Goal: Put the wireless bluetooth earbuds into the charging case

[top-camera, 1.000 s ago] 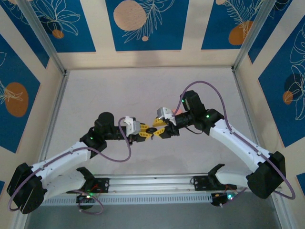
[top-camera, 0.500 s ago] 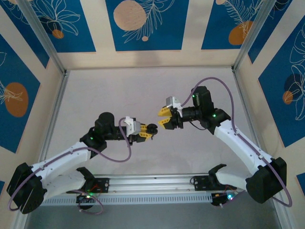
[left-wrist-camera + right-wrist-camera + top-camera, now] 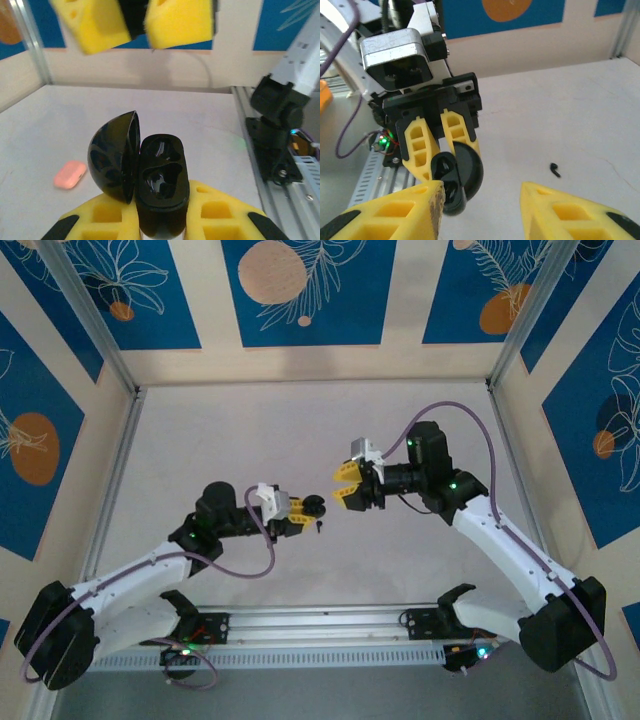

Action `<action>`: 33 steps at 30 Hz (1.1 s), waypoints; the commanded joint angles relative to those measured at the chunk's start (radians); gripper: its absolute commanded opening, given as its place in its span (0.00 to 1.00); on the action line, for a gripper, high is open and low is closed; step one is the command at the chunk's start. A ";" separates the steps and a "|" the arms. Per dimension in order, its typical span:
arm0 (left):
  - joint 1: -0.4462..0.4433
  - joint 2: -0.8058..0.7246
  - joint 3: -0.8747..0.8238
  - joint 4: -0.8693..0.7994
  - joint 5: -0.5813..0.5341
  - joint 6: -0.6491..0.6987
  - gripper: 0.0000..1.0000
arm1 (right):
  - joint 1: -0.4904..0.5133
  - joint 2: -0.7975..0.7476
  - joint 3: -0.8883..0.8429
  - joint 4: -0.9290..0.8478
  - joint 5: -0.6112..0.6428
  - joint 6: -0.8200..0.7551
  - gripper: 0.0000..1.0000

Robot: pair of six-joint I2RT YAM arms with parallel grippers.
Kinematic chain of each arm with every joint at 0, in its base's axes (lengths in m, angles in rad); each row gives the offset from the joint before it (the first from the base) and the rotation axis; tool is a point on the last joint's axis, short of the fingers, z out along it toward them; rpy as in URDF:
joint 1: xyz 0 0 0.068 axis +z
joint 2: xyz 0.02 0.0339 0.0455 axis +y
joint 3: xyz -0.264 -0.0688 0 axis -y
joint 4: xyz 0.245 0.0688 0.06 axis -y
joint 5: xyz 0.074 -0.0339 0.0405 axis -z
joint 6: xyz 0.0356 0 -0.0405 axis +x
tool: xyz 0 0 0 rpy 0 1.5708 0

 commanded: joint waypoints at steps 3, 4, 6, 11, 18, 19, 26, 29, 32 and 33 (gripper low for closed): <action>0.075 -0.055 -0.049 0.056 -0.137 -0.112 0.14 | 0.007 0.020 0.003 -0.047 0.181 0.263 0.47; 0.091 -0.067 -0.057 0.048 -0.153 -0.126 0.14 | 0.009 0.029 0.000 -0.049 0.213 0.319 0.47; 0.116 -0.087 -0.072 0.038 -0.167 -0.141 0.14 | 0.012 0.050 -0.005 -0.063 0.283 0.442 0.48; 0.136 -0.117 -0.142 0.059 -0.184 -0.118 0.15 | 0.016 0.146 0.050 -0.238 0.492 0.764 0.54; 0.137 -0.096 -0.225 0.133 -0.233 -0.109 0.15 | 0.077 0.364 0.164 -0.459 0.552 0.964 0.52; 0.137 -0.094 -0.228 0.133 -0.232 -0.102 0.15 | 0.092 0.400 0.182 -0.480 0.559 0.970 0.50; 0.137 -0.102 -0.235 0.106 -0.228 -0.088 0.15 | 0.179 0.617 0.323 -0.576 0.590 0.980 0.48; 0.137 -0.113 -0.234 0.088 -0.224 -0.087 0.15 | 0.201 0.697 0.375 -0.597 0.598 0.973 0.47; 0.138 -0.125 -0.234 0.073 -0.218 -0.089 0.15 | 0.216 0.764 0.420 -0.619 0.611 0.962 0.46; 0.137 -0.130 -0.234 0.069 -0.218 -0.090 0.15 | 0.221 0.784 0.434 -0.625 0.615 0.958 0.46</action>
